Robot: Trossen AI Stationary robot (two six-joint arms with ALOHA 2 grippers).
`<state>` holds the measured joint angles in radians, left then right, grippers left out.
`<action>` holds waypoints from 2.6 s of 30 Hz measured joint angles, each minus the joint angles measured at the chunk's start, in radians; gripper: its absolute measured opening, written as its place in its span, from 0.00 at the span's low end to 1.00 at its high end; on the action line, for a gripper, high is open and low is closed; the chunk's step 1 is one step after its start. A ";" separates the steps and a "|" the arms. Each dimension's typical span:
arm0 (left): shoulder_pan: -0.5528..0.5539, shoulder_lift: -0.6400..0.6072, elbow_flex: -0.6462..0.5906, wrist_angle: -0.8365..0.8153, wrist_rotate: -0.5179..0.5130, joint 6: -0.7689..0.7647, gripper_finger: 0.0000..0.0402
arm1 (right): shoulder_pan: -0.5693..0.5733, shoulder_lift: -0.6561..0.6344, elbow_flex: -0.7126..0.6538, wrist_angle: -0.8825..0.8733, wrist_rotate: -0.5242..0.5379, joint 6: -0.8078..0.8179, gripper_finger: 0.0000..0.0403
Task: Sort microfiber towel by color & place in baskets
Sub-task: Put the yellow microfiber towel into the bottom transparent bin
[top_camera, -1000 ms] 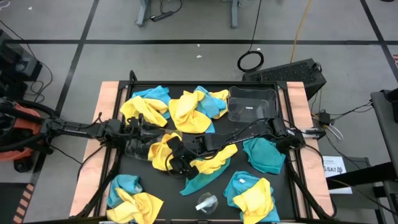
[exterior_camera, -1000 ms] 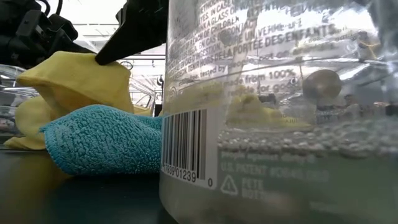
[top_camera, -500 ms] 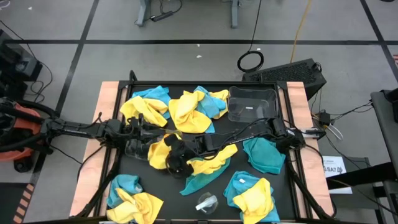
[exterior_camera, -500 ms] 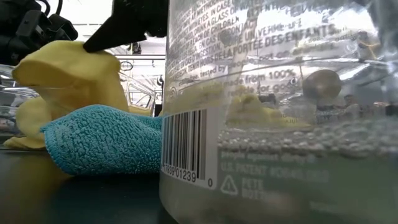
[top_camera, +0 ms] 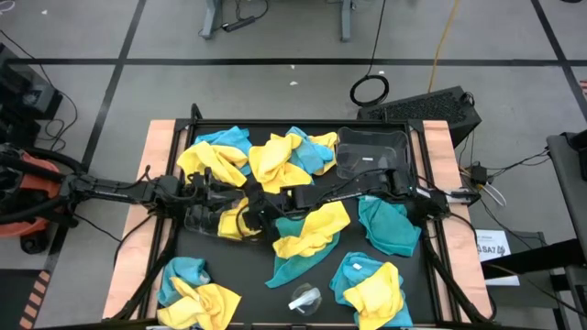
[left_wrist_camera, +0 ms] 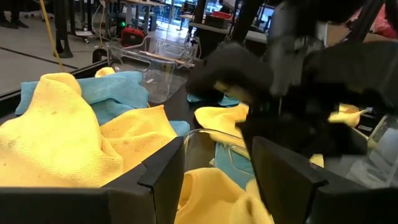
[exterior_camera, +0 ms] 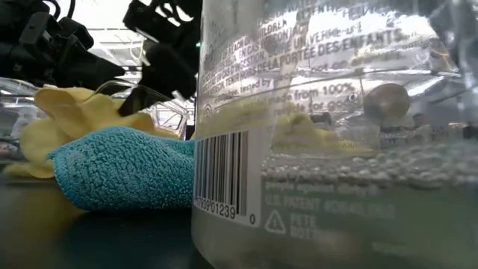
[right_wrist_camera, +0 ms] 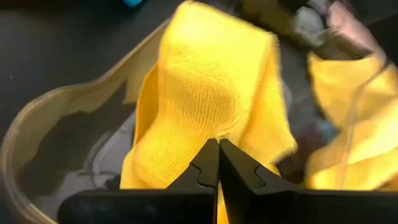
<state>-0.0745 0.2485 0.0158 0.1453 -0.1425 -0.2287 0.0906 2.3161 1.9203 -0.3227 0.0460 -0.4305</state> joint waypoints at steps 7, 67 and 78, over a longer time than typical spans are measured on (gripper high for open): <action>0.000 0.000 0.000 0.000 0.000 0.000 0.49 | 0.000 0.014 0.004 -0.006 0.000 0.011 0.00; 0.358 0.388 0.454 -0.585 -0.416 0.038 0.49 | 0.270 -0.580 -0.001 -0.680 0.274 0.323 0.49; 0.544 0.727 0.555 -0.683 -0.305 -0.076 0.57 | 0.357 -0.586 -0.001 -0.865 0.324 0.469 0.49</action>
<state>0.4698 0.9759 0.5706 -0.5372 -0.4478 -0.3046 0.4474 1.7306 1.9194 -1.1873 0.3697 0.0388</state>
